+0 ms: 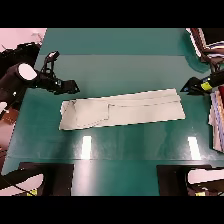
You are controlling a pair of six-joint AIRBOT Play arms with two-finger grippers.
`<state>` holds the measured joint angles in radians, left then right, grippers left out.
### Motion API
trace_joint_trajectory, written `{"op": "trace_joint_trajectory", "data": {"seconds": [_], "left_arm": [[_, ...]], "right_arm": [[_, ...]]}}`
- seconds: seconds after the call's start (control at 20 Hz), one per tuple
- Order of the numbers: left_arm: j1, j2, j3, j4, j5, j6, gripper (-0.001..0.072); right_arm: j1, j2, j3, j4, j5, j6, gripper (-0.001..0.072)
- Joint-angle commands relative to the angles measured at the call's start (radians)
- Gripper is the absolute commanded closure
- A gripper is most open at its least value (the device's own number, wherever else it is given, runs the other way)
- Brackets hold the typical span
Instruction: Fold the shirts.
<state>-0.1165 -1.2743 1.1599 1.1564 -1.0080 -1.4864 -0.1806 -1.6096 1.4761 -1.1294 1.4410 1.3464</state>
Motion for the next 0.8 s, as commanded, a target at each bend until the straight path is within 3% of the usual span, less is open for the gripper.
{"op": "trace_joint_trajectory", "data": {"seconds": [0.0, 0.05, 0.3, 0.5, 0.65, 0.7, 0.75], "left_arm": [[0.000, -0.008, 0.033, -0.071, -0.077, 0.003, 0.0485], [0.000, -0.008, 0.032, -0.091, -0.082, 0.009, 0.0670], [-0.011, -0.023, 0.025, -0.187, -0.018, 0.010, 0.0679], [-0.162, -0.098, 0.024, -0.195, 0.055, 0.010, 0.0679], [-0.283, -0.172, 0.024, -0.200, 0.182, -0.036, 0.0679], [-0.320, -0.200, 0.026, -0.205, 0.224, -0.043, 0.0679], [-0.351, -0.231, 0.034, -0.208, 0.236, -0.043, 0.0679]], "right_arm": [[-0.097, -0.015, -0.072, 0.039, 0.047, -0.073, 0.0198], [-0.123, -0.016, -0.114, 0.039, 0.044, -0.089, 0.0198], [-0.191, -0.022, -0.283, 0.180, -0.061, -0.201, 0.0198], [-0.134, -0.095, -0.296, 0.294, -0.071, -0.215, 0.0208], [-0.074, -0.121, -0.277, 0.318, -0.089, -0.220, 0.0339], [-0.057, -0.119, -0.259, 0.319, -0.085, -0.233, 0.0540], [-0.043, -0.119, -0.229, 0.319, -0.066, -0.234, 0.0637]]}}
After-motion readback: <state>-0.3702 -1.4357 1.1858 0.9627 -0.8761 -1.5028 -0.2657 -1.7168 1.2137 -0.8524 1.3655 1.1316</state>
